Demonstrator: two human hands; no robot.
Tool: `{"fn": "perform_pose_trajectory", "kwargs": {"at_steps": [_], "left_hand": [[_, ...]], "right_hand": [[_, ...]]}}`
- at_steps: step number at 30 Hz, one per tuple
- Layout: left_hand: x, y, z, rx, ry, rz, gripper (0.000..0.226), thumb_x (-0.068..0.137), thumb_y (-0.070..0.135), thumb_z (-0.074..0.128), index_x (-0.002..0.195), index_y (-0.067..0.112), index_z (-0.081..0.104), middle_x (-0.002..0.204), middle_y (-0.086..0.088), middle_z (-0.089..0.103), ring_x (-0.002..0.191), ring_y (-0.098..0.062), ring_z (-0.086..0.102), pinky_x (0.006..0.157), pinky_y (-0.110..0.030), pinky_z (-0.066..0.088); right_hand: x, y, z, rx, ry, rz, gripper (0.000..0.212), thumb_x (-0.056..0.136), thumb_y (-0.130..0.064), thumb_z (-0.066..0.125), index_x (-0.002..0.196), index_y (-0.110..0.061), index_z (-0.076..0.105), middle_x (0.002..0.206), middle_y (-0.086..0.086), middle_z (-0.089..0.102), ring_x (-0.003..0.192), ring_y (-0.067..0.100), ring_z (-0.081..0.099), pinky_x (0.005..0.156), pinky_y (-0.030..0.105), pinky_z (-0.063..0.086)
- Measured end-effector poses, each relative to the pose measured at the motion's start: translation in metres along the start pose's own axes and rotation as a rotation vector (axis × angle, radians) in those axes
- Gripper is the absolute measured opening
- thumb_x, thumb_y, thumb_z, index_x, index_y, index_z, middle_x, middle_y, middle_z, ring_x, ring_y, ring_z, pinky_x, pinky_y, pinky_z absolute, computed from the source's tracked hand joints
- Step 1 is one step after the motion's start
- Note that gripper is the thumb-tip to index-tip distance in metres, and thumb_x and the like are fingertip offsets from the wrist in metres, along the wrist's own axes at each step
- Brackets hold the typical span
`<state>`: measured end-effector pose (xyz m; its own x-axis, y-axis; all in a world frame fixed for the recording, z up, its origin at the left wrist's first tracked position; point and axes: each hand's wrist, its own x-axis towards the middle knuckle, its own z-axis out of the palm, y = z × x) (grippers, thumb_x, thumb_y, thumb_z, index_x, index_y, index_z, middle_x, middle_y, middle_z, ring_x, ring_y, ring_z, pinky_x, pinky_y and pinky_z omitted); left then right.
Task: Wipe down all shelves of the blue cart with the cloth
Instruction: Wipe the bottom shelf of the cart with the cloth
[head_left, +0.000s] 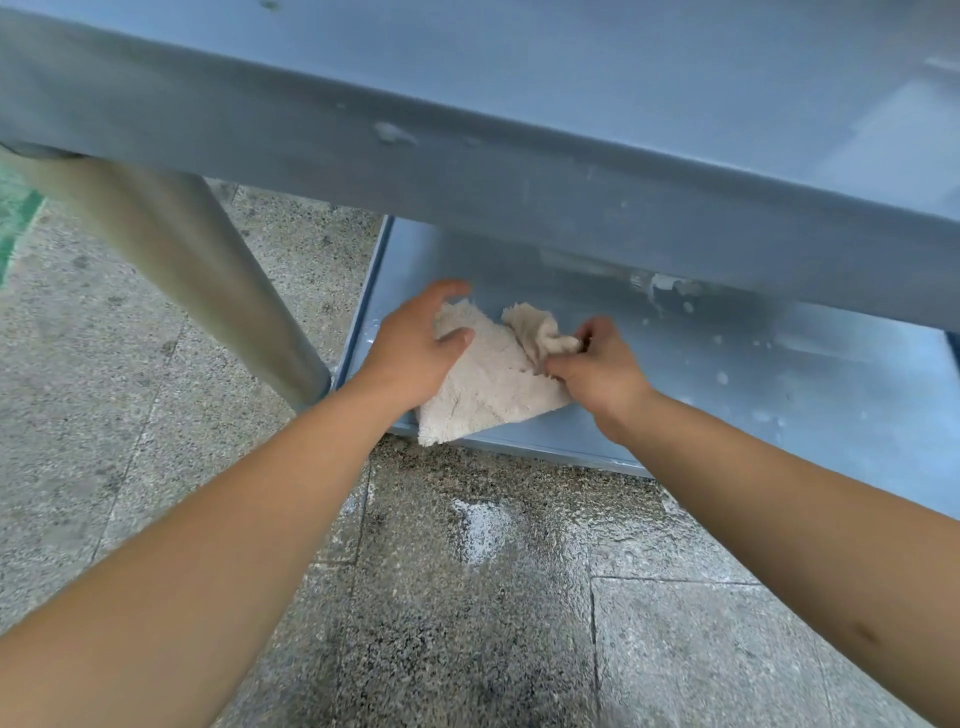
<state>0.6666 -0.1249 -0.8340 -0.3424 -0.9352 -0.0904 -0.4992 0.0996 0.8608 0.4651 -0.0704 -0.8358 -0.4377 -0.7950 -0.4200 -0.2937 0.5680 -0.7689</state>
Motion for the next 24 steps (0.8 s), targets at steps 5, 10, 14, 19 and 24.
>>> {"fn": "perform_pose_trajectory", "kwargs": {"at_steps": [5,10,14,19,24], "left_hand": [[-0.005,-0.009,0.0,0.447,0.163,0.106,0.046,0.089,0.025,0.061,0.134,0.017,0.051,0.139,-0.01,0.045,0.125,-0.032,0.039,0.101,-0.038,0.034],[-0.03,-0.017,0.013,0.784,-0.146,0.32,0.074,0.086,0.061,0.04,0.145,0.018,0.032,0.158,-0.006,0.023,0.145,-0.025,0.015,0.111,-0.05,0.021],[-0.046,-0.04,0.022,1.04,-0.376,0.303,0.089,0.088,0.072,0.01,0.151,0.016,-0.016,0.16,-0.004,-0.021,0.144,-0.018,-0.026,0.116,-0.042,-0.013],[-0.024,-0.047,-0.006,0.782,-0.516,0.193,0.073,0.095,0.045,0.034,0.151,0.037,-0.012,0.158,0.012,-0.025,0.14,-0.01,-0.031,0.116,-0.045,-0.015],[-0.026,-0.044,-0.013,0.252,-0.191,0.013,0.074,0.082,0.039,0.039,0.153,0.028,0.021,0.163,0.005,0.008,0.147,-0.01,-0.005,0.118,-0.039,-0.005]], "right_hand": [[0.004,0.025,-0.019,-0.391,0.067,-0.068,0.063,0.075,-0.02,0.07,0.13,-0.021,0.039,0.128,0.005,0.046,0.108,0.025,0.05,0.079,0.031,0.044],[-0.006,0.015,-0.014,-0.793,-0.082,-0.706,0.085,0.071,-0.061,0.06,0.146,-0.026,0.037,0.156,0.01,0.028,0.142,0.035,0.022,0.112,0.051,0.026],[-0.008,0.025,0.014,-1.161,-0.355,-0.723,0.094,0.078,-0.083,0.031,0.154,-0.038,0.0,0.165,0.001,-0.011,0.149,0.027,-0.017,0.115,0.063,-0.004],[0.0,0.017,0.04,-1.087,-0.205,-0.754,0.079,0.081,-0.083,0.02,0.149,-0.048,0.0,0.166,0.0,-0.004,0.149,0.033,-0.015,0.107,0.073,-0.006],[0.007,0.0,0.084,-1.045,-0.265,-0.782,0.081,0.079,-0.087,0.013,0.145,-0.052,-0.02,0.165,-0.005,-0.006,0.148,0.036,-0.016,0.106,0.076,-0.004]]}}
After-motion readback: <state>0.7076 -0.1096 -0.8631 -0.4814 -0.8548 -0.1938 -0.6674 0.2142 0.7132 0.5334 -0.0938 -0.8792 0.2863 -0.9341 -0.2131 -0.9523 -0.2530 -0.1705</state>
